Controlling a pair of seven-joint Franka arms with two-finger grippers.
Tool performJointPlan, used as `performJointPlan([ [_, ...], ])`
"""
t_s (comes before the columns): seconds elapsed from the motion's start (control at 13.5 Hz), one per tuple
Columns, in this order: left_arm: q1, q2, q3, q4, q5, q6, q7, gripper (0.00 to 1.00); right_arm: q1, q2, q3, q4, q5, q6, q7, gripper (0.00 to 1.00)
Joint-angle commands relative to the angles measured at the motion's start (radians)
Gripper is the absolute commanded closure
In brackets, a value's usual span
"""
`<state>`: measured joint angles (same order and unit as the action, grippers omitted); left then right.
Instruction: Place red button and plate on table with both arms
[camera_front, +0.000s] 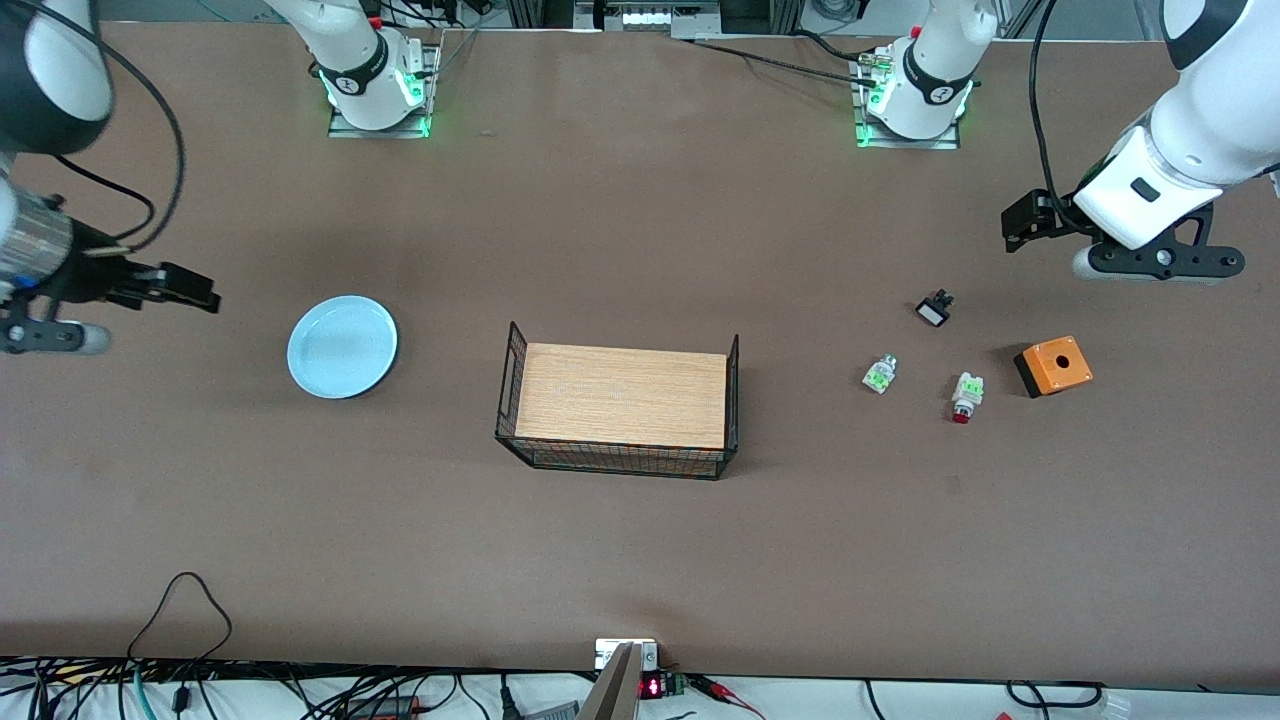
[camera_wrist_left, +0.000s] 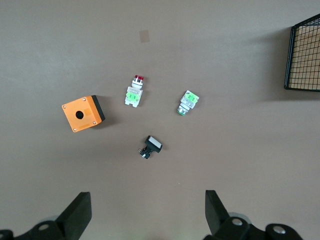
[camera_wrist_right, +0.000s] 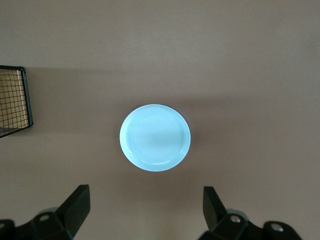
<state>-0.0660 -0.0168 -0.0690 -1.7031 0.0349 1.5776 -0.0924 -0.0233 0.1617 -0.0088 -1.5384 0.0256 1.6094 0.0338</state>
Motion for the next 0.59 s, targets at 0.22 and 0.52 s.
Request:
performJointPlan([
  [0.22, -0.006, 0.012, 0.006, 0.028, -0.02, -0.022, 0.01, 0.0, 0.1, -0.002, -0.139, 0.087, -0.012, -0.149, 0.006, 0.0],
  [0.52, -0.006, 0.012, 0.006, 0.028, -0.02, -0.022, 0.011, 0.0, 0.095, -0.066, -0.14, -0.04, -0.009, -0.022, -0.052, 0.0],
])
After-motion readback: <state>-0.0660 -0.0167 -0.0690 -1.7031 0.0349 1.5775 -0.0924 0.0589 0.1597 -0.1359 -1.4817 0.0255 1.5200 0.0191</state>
